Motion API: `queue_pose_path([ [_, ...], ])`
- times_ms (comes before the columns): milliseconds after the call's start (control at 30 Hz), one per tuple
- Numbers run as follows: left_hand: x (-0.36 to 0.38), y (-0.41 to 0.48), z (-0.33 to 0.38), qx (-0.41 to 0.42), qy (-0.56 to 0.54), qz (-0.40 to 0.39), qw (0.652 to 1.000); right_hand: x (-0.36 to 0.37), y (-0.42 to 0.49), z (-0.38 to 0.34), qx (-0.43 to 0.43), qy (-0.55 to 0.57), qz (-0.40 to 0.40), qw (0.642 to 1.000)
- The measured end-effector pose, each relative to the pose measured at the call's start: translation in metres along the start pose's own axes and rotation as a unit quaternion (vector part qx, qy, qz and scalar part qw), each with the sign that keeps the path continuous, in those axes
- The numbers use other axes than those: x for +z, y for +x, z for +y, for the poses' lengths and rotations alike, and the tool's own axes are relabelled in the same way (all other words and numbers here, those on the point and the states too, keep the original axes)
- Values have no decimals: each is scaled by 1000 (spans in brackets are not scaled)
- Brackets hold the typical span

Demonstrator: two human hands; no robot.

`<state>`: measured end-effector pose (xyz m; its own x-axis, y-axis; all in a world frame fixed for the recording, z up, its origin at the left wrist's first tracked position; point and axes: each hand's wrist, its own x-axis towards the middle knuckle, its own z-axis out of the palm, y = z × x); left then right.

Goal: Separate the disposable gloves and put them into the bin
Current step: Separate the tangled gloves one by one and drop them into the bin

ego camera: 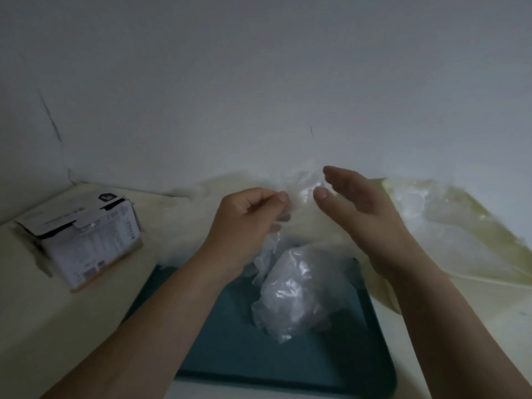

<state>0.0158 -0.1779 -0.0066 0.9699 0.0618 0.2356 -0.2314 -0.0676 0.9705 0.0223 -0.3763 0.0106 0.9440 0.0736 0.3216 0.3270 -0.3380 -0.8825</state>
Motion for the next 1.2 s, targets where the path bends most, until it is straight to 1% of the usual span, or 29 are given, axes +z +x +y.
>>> queue_pose_path([
  [100, -1, -1, 7, -10, -39, -32, 999, 1, 2, 10, 26, 13, -29, 999],
  [200, -4, -2, 7, -27, -63, -68, 995, 0, 6, 13, 11, 74, -32, 997],
  [233, -5, -3, 8, -42, -83, -79, 993, -1, 7, 12, 8, 107, -32, 994],
  [300, -7, -2, 7, -102, -156, -88, 979, -3, 6, 11, 13, 142, -28, 989],
  [367, -13, -2, 7, -141, -210, -111, 961, -1, 4, 11, 14, 130, -7, 991],
  [400, -16, -1, 5, -134, -204, -126, 961, 0, 2, 10, 8, 118, 7, 993],
  [467, -17, -2, 1, -94, -146, -128, 976, 0, -1, 8, -4, 108, 28, 994],
  [500, -17, -3, 0, -75, -108, -112, 985, 0, -2, 3, -8, 112, 27, 993],
  [567, -15, -5, 1, -60, -70, -98, 991, -4, -5, -2, 9, 137, -9, 991],
  [633, -11, -9, 3, -61, -73, -128, 987, -4, -7, -5, 42, 163, -64, 984],
  [667, -10, -10, 4, -58, -65, -139, 987, -3, -8, -5, 52, 161, -81, 982],
  [700, -10, -11, 5, -51, -52, -141, 987, -1, -8, -6, 60, 152, -80, 983],
  [767, -12, -10, 2, -32, -31, -129, 991, -2, -6, -5, 67, 122, -24, 990],
  [800, -15, -8, -1, -27, -23, -121, 992, -5, -5, -5, 66, 103, 12, 992],
  [867, -24, -3, -5, -24, -5, -101, 995, -15, -1, -5, 53, 54, 59, 995],
  [967, -32, 3, -9, 2, 60, -55, 997, -26, -1, -9, 31, -37, 96, 994],
  [1000, -32, 3, -9, 21, 97, -58, 993, -26, -1, -11, 17, -69, 98, 993],
  [1033, -30, 2, -10, 39, 133, -80, 987, -26, -1, -14, 4, -91, 97, 991],
  [1100, -21, -4, -12, 62, 185, -166, 967, -26, -3, -21, -13, -102, 101, 990],
  [1133, -16, -6, -16, 72, 217, -212, 950, -26, -3, -24, -21, -108, 108, 988],
  [1200, -8, -8, -31, 92, 315, -279, 902, -27, -5, -27, -46, -137, 125, 982],
])
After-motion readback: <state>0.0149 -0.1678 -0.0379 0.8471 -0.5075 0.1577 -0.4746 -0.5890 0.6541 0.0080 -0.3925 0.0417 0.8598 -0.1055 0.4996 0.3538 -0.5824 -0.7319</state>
